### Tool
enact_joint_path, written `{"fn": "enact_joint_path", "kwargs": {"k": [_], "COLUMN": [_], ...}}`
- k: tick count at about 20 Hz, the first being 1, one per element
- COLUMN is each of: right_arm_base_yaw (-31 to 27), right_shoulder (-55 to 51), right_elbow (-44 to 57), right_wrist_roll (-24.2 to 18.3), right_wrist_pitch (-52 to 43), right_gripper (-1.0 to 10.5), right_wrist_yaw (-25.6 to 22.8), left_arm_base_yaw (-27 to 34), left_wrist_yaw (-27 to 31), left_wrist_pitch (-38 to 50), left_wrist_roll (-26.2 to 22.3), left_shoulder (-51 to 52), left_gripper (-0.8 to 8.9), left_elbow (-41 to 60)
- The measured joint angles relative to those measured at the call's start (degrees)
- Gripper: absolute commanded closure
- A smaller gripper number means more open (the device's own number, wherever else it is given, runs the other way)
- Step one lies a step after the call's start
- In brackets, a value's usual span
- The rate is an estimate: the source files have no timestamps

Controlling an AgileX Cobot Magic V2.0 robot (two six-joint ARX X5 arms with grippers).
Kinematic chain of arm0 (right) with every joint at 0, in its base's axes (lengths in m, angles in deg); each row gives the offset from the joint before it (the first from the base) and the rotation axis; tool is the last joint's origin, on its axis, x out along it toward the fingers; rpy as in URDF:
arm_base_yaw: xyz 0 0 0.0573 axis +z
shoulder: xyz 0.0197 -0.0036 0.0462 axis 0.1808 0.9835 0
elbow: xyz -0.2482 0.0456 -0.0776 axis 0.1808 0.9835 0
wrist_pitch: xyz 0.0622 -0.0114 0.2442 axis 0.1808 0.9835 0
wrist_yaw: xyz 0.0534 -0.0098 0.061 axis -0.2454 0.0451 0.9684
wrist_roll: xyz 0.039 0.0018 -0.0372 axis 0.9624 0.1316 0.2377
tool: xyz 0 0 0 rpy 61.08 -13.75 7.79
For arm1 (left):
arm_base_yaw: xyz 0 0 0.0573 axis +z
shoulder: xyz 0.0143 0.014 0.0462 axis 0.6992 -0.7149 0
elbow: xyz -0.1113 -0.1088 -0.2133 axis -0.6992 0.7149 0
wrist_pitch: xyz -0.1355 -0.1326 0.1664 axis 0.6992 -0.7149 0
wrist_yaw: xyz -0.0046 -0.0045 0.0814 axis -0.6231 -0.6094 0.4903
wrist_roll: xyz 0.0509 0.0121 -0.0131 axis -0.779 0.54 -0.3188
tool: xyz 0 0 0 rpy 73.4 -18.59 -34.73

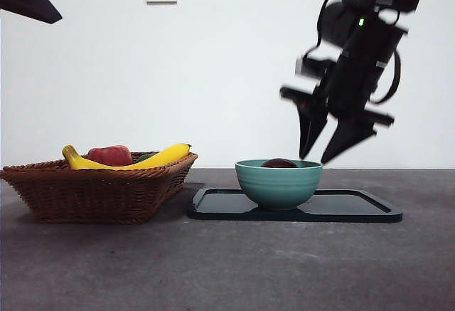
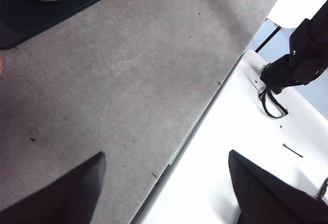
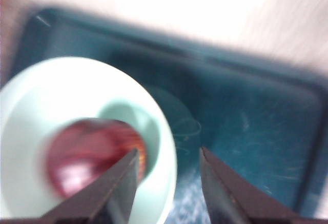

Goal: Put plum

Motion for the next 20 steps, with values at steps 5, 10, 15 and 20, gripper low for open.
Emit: {"fn": "enact_joint_path", "kwargs": {"k": [5, 10, 15, 20], "right_arm_base_yaw": [0.04, 0.39, 1.68, 6.91], "right_shoulder": [-15.12, -26.77, -34.64, -41.77], "right_elbow": [-0.2, -0.2, -0.2, 2.14], "right_wrist_roll": [-0.11, -1.44, -2.45, -2.62], "right_wrist_pitch": [4.39, 10.88, 19.65, 22.23], "right_gripper": [7.6, 7.6, 7.6, 7.6], "right_wrist_yaw": [0.26, 0.7, 1.73, 1.73], "left_arm_base_yaw": [0.02, 0.02, 0.0, 0.02], "left_wrist_yaw": [0.0, 0.0, 0.0, 0.0], "left_wrist_pitch": [-0.02, 0.07, 0.07, 0.15], "left_wrist_roll": [0.0, -0.24, -1.03, -1.4], "left_shoulder": [0.0, 0.0, 0.0, 0.0], "left_gripper": [4.39, 4.4, 4.4, 4.4], "left_elbow": [0.0, 0.02, 0.0, 0.02]}}
